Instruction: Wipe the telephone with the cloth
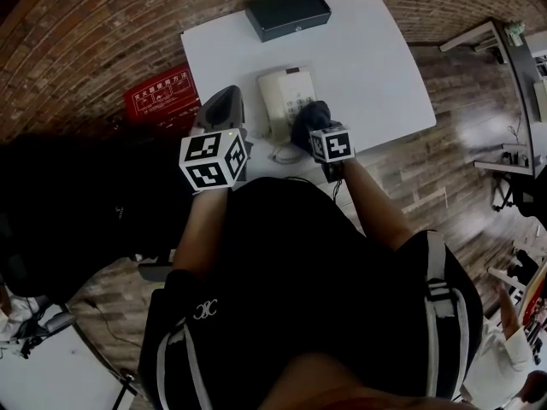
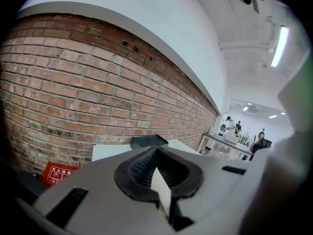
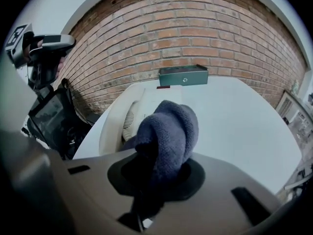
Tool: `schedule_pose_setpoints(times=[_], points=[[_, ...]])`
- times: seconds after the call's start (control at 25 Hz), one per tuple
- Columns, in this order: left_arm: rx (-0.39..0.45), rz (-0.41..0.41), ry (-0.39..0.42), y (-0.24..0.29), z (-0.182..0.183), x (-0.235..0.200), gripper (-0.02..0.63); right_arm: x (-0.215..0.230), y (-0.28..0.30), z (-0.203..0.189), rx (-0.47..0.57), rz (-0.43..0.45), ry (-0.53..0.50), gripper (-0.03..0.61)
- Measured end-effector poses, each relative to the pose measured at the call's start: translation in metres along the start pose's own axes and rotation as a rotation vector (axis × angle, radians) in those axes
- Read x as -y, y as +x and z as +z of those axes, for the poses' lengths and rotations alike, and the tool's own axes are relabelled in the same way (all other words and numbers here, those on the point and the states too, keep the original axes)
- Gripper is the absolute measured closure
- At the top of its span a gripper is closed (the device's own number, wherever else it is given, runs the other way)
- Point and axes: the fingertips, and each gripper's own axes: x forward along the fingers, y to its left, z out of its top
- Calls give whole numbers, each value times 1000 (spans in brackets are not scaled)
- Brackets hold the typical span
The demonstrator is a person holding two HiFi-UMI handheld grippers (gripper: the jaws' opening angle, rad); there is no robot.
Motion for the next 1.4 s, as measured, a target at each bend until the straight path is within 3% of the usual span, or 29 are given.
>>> schedule_pose_setpoints(times=[0.52,1.08,1.4], points=[[39,57,-2,-19,7,-12,618,-32,25,56,43,95,-133,534],[52,120,-21,-38,1,-19,618,-26,50,114,37,62,-173,534],[53,140,-38,-41,-1,-23,618,-15,57,135,47,49,-121,532]])
